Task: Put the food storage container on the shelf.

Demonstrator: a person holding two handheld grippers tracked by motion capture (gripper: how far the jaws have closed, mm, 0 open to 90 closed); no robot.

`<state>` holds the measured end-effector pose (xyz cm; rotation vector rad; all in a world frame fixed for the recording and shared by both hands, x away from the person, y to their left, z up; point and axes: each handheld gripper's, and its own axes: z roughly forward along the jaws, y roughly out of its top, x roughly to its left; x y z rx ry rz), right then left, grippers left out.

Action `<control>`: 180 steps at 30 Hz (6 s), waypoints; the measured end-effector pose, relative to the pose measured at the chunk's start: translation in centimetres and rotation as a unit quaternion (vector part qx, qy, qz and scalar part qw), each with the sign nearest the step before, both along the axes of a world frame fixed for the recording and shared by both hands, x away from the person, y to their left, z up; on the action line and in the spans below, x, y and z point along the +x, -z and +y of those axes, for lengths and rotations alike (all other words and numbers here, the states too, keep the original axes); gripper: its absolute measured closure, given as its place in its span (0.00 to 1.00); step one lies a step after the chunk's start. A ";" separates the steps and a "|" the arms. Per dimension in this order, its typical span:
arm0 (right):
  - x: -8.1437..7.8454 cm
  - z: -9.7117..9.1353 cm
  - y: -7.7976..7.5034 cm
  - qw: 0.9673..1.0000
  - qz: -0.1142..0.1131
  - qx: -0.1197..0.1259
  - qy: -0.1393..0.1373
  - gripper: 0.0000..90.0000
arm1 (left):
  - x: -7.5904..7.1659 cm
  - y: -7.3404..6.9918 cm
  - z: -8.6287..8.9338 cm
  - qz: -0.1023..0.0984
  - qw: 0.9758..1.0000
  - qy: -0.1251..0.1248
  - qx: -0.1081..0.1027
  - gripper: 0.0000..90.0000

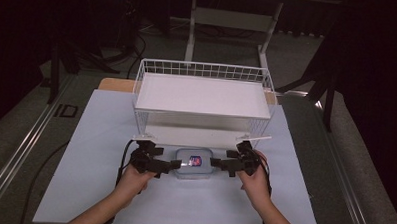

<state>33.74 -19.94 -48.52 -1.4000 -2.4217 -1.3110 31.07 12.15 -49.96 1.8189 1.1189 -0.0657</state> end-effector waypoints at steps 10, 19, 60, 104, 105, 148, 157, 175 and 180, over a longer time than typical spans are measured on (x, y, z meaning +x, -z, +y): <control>1.6 0.6 2.1 0.994 0.103 0.035 0.018 0.12 | 1.4 2.3 -0.5 0.089 0.995 -0.018 -0.029 0.01; 2.0 1.5 3.1 0.990 0.134 0.038 0.027 0.19 | 1.8 3.5 -1.2 0.109 0.993 -0.018 -0.039 0.19; -1.3 2.2 2.3 0.995 0.084 0.031 0.038 0.44 | -1.4 2.1 -2.3 0.059 0.996 -0.060 -0.017 0.49; 5.0 1.6 2.0 0.995 -0.025 0.052 0.082 0.45 | 6.0 1.4 -3.4 -0.033 0.997 -0.076 -0.006 0.50; 5.0 1.6 2.0 0.995 -0.026 0.055 0.085 0.45 | 6.1 1.5 -3.4 -0.031 0.997 -0.077 -0.011 0.51; 3.2 1.8 0.8 0.991 -0.108 -0.008 0.084 0.38 | 3.6 0.1 -2.0 -0.075 0.995 -0.059 -0.009 0.43; 0.0 3.1 -1.1 0.984 -0.159 -0.062 0.055 0.39 | 1.0 -0.9 -1.0 -0.085 0.996 -0.023 -0.021 0.44; -0.8 6.1 1.9 0.988 -0.124 -0.087 -0.010 1.00 | -3.2 0.3 -0.9 -0.138 0.990 0.024 -0.018 0.11; -0.1 6.6 2.5 0.989 -0.117 -0.088 -0.002 1.00 | -3.8 1.0 -1.3 -0.174 0.984 0.014 0.027 0.02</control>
